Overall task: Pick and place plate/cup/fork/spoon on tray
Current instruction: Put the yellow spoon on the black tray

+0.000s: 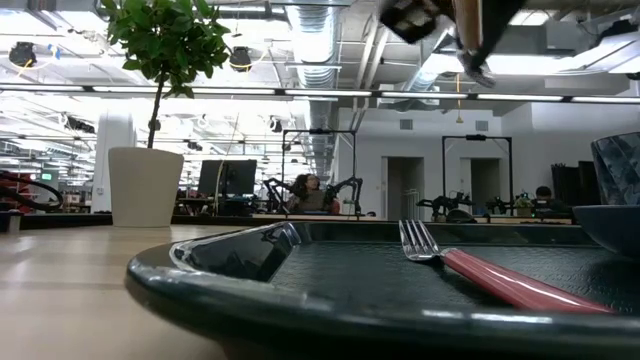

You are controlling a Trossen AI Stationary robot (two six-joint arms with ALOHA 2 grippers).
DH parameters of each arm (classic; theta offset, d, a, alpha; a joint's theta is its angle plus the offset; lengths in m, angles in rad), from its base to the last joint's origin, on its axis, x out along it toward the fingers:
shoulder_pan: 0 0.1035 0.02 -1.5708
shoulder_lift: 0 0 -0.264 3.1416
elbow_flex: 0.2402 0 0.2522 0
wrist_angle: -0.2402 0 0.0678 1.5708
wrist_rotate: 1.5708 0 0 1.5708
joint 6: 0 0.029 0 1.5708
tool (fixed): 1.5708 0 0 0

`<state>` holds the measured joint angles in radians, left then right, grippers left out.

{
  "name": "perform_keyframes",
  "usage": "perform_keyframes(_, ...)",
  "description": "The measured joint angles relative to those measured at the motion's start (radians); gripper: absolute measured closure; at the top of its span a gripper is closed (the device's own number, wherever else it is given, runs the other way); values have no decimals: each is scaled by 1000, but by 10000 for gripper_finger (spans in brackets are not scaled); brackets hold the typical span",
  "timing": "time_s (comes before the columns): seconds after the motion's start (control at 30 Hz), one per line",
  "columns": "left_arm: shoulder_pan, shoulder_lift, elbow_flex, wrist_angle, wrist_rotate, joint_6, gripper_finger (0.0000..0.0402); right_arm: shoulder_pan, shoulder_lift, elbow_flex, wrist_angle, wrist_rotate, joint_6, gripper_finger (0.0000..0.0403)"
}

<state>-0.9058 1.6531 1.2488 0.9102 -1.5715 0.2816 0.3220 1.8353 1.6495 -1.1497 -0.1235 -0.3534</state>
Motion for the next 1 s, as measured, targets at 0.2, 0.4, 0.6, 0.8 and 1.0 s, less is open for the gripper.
perform_keyframes(0.2, -20, 0, 0, -73, 0, -68, 207, -3, 201, 183, -110, 20, -151, 403)
perform_keyframes(0.4, -32, 0, 0, -139, 0, -129, 207, -14, 348, 310, -153, 23, -253, 402)
perform_keyframes(0.6, -32, 0, 0, -157, 0, -145, 207, -45, 433, 391, -178, 47, -329, 402)
perform_keyframes(0.8, -31, 0, 0, -167, 1, -133, 207, -74, 445, 408, -194, 46, -368, 402)
perform_keyframes(1.0, -22, 0, 0, -196, 1, -148, 207, -104, 445, 408, -189, 47, -407, 395)
